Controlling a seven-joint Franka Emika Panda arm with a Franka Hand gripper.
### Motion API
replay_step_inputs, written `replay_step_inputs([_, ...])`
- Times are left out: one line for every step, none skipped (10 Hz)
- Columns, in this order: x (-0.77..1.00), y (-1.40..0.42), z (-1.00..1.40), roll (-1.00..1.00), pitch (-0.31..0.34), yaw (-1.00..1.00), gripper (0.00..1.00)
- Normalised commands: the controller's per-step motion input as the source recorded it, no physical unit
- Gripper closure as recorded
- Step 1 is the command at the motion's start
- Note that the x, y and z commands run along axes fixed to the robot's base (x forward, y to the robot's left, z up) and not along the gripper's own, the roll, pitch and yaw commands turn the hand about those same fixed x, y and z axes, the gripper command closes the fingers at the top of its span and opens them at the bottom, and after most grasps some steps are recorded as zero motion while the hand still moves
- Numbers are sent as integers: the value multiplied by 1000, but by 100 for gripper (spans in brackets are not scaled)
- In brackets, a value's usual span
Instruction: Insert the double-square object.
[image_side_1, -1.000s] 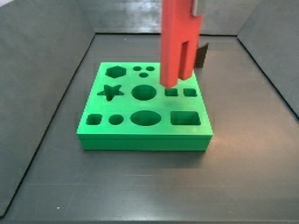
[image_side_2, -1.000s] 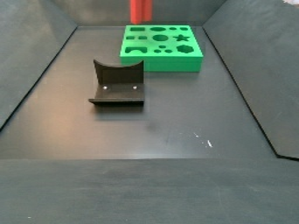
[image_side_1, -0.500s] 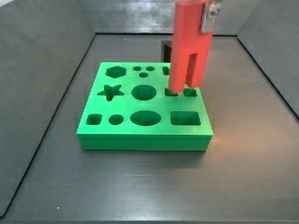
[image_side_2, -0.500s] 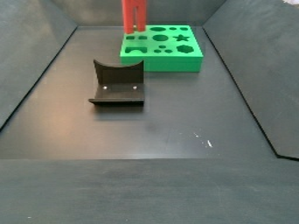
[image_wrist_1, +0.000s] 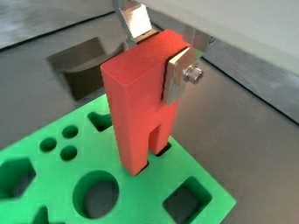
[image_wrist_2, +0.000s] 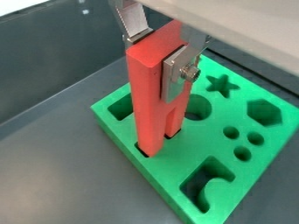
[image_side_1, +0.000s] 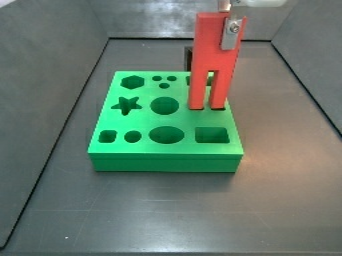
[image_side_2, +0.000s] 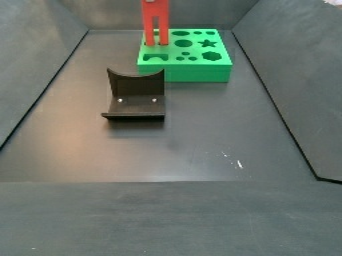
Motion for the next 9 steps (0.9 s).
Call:
replay_step_inputs([466,-280,-246,201,150,-303,100])
replay_step_inputs([289,-254,-306,171,104,-220,100])
replay_step_inputs([320,-317,-443,164,59,-74,100])
replay_step_inputs([357,-203,-457,129,31,0,100])
replay_step_inputs([206,-63,-426,141,0,0,100])
replay_step_inputs([109,-31,-389,153,0,0,100])
replay_step_inputs([40,0,-334,104,0,0,100])
replay_step_inputs([34,0,-280,57,0,0,100])
replay_step_inputs([0,0,-260,0,0,0,100])
